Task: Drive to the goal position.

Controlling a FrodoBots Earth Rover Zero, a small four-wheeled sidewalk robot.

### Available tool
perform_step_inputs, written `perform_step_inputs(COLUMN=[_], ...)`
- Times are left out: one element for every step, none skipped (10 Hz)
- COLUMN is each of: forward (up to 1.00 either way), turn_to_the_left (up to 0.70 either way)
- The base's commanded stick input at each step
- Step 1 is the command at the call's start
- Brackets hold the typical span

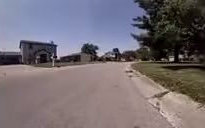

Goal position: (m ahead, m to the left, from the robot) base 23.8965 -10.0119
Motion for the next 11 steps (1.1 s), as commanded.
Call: perform_step_inputs(forward=[0.7, 0.7, 0.7, 0.7, 0.7, 0.7, 0.7, 0.7, 0.7, 0.7, 0.7], turn_to_the_left=[0.0, 0.0, 0.0, -0.11, -0.35, -0.35, -0.35, -0.19, 0.0, 0.0, 0.0])
